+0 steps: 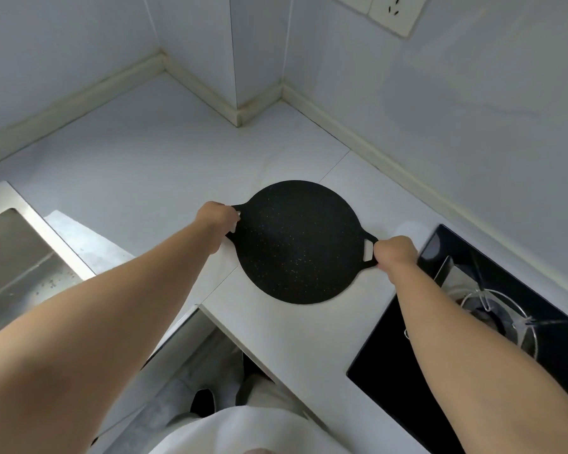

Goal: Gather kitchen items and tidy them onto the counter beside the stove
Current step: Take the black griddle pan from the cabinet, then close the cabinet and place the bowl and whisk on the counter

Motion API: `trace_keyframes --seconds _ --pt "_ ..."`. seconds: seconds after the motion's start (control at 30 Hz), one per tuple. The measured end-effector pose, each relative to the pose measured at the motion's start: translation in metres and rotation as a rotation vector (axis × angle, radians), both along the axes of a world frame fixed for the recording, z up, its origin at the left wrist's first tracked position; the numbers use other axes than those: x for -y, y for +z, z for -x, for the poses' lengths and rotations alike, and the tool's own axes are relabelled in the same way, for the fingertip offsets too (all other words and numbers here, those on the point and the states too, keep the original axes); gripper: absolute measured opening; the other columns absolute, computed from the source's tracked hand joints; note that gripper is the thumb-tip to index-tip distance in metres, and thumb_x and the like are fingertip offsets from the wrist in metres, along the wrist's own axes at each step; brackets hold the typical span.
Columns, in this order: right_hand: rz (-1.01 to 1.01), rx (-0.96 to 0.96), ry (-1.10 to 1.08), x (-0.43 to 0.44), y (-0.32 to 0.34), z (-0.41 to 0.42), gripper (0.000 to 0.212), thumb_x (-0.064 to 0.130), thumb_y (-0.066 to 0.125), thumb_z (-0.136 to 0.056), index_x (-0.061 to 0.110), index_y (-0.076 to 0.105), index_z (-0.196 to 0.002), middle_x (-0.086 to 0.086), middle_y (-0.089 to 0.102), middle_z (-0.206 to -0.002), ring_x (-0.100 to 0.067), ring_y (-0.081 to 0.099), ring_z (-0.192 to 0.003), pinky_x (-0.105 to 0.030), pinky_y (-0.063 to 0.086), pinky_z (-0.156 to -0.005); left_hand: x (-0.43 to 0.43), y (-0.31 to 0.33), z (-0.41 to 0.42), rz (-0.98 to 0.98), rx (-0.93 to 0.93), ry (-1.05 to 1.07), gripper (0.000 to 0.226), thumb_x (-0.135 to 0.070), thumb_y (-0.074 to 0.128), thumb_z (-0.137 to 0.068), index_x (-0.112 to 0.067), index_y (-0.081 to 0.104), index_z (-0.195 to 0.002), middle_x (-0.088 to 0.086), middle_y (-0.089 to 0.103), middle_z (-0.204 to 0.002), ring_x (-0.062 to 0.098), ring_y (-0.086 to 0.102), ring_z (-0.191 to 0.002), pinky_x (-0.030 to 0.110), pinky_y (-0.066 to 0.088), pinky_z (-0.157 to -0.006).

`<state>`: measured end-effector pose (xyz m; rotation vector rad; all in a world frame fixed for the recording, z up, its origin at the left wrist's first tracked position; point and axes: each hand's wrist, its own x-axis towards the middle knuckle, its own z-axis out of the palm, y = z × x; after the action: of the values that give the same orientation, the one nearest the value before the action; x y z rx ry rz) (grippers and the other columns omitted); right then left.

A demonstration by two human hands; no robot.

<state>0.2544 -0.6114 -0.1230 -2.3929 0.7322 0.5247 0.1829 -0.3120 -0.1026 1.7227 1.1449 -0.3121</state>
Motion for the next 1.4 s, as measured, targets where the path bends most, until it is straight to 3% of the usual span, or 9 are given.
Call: trace_keyframes --seconds 0.07,0.2,0.33,0.47,0.63,0.77,0.97,1.2,1.4 --pt "-0.018 0.033 0.035 0.001 0.007 0.006 0.018 0.002 0.049 -0.093 0.005 0.051 -0.076 -0.008 0.049 -0.075 -0.026 0.052 -0.080 -0.032 0.047 -0.070 0.005 0.011 0.005 -0.056 0.003 -0.053 0.009 0.001 0.051 -0.089 -0.008 0.052 -0.086 0.013 0.049 -0.096 0.026 0.046 -0.078 0.029 0.039 -0.065" --pt "-0.050 0.130 0.101 0.003 0.033 0.028 0.033 -0.004 0.043 -0.088 0.010 0.039 -0.058 -0.004 0.045 -0.067 -0.019 0.046 -0.065 -0.024 0.032 -0.050 0.022 0.043 0.014 -0.174 0.142 -0.205 0.046 -0.006 0.048 -0.089 -0.016 0.055 -0.133 0.005 0.057 -0.131 0.030 0.059 -0.112 0.034 0.051 -0.082" --pt "-0.118 0.375 0.066 0.001 0.089 0.072 0.025 0.002 0.045 -0.092 0.006 0.070 -0.092 -0.004 0.060 -0.093 -0.018 0.054 -0.094 -0.022 0.042 -0.076 0.060 0.105 0.021 -0.254 0.436 -0.452 0.038 -0.008 0.048 -0.090 -0.022 0.062 -0.122 -0.003 0.058 -0.130 0.021 0.058 -0.108 0.030 0.048 -0.080" --pt "-0.103 0.715 -0.020 0.009 0.151 0.129 0.027 0.008 0.047 -0.096 -0.010 0.067 -0.101 -0.023 0.069 -0.108 -0.037 0.061 -0.105 -0.034 0.050 -0.087 0.104 0.170 0.049 -0.273 0.780 -0.661 0.028 -0.010 0.049 -0.092 -0.027 0.064 -0.109 -0.004 0.061 -0.118 0.013 0.060 -0.098 0.026 0.047 -0.082" --pt "0.034 1.085 -0.104 0.030 0.223 0.216 0.027 0.013 0.053 -0.099 0.011 0.071 -0.119 -0.001 0.070 -0.118 -0.012 0.062 -0.108 0.005 0.032 -0.083 0.155 0.238 0.111 -0.311 1.214 -0.863 0.020 -0.012 0.056 -0.095 -0.027 0.065 -0.105 -0.015 0.056 -0.111 -0.002 0.052 -0.099 0.004 0.035 -0.082" --pt "0.248 1.331 -0.148 0.059 0.282 0.294 0.025 0.012 0.056 -0.099 0.012 0.072 -0.117 0.001 0.071 -0.112 -0.008 0.064 -0.101 -0.018 0.049 -0.091 0.204 0.292 0.170 -0.202 1.527 -0.950 0.019 -0.010 0.058 -0.093 -0.026 0.064 -0.102 -0.016 0.059 -0.104 -0.007 0.052 -0.096 0.004 0.035 -0.088" --pt "0.547 1.446 -0.379 0.123 0.351 0.399 0.027 0.022 0.054 -0.101 0.015 0.070 -0.121 0.005 0.072 -0.111 -0.006 0.064 -0.101 -0.023 0.050 -0.091 0.296 0.354 0.239 -0.014 1.790 -1.056 0.020 -0.006 0.058 -0.091 -0.024 0.063 -0.099 -0.014 0.059 -0.098 0.000 0.055 -0.094 0.014 0.042 -0.088" --pt "0.754 1.549 -0.551 0.209 0.394 0.512 0.026 0.021 0.055 -0.100 0.015 0.070 -0.120 0.006 0.072 -0.112 -0.002 0.062 -0.104 -0.014 0.046 -0.092 0.407 0.405 0.326 0.147 1.937 -1.207 0.022 -0.005 0.058 -0.091 -0.025 0.063 -0.099 -0.012 0.060 -0.098 -0.005 0.055 -0.096 0.005 0.038 -0.085" --pt "0.909 1.573 -0.537 0.304 0.431 0.593 0.027 0.021 0.055 -0.100 0.015 0.068 -0.123 0.004 0.071 -0.115 -0.005 0.061 -0.107 -0.026 0.053 -0.092 0.514 0.440 0.396 0.189 2.058 -1.236 0.019 -0.007 0.058 -0.092 -0.022 0.064 -0.102 -0.010 0.061 -0.099 -0.001 0.055 -0.094 0.002 0.038 -0.084"
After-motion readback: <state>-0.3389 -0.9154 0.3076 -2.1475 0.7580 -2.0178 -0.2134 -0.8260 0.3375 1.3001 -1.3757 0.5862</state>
